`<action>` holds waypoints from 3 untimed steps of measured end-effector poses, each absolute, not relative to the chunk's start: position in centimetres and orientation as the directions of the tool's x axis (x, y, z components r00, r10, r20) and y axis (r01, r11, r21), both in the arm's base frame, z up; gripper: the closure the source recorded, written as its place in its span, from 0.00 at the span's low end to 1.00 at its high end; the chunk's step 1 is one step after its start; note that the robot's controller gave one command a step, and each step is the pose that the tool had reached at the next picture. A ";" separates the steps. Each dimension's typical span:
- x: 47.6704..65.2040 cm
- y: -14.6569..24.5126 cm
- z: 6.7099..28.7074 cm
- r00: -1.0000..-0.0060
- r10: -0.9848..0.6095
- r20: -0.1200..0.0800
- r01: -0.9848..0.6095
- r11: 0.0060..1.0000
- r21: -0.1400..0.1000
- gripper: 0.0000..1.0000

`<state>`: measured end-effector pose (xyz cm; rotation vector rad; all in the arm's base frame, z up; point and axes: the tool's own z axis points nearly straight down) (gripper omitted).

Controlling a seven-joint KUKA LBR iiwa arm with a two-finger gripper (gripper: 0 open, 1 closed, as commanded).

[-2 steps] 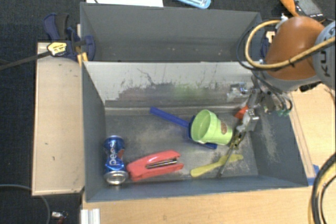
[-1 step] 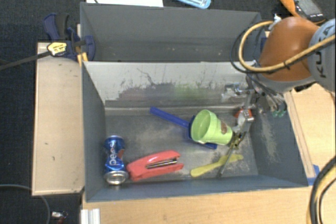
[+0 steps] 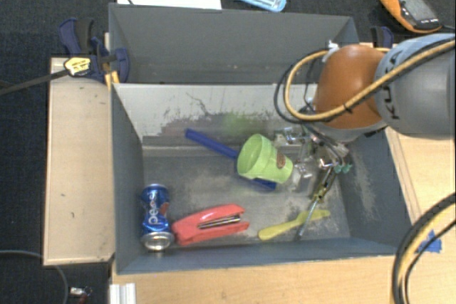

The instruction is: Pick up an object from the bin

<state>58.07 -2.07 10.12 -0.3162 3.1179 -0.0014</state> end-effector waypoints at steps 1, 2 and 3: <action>59.0 -2.9 7.0 -0.966 -0.259 -0.021 -0.258 0.966 -0.010 0.00; 59.0 2.4 7.1 -0.986 -0.166 -0.013 -0.166 0.986 0.000 1.00; 59.0 2.4 7.1 -0.986 -0.167 -0.013 -0.167 0.986 0.000 1.00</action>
Offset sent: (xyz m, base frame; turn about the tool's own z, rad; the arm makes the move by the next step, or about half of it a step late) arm 0.0083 0.0441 -0.0312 0.0371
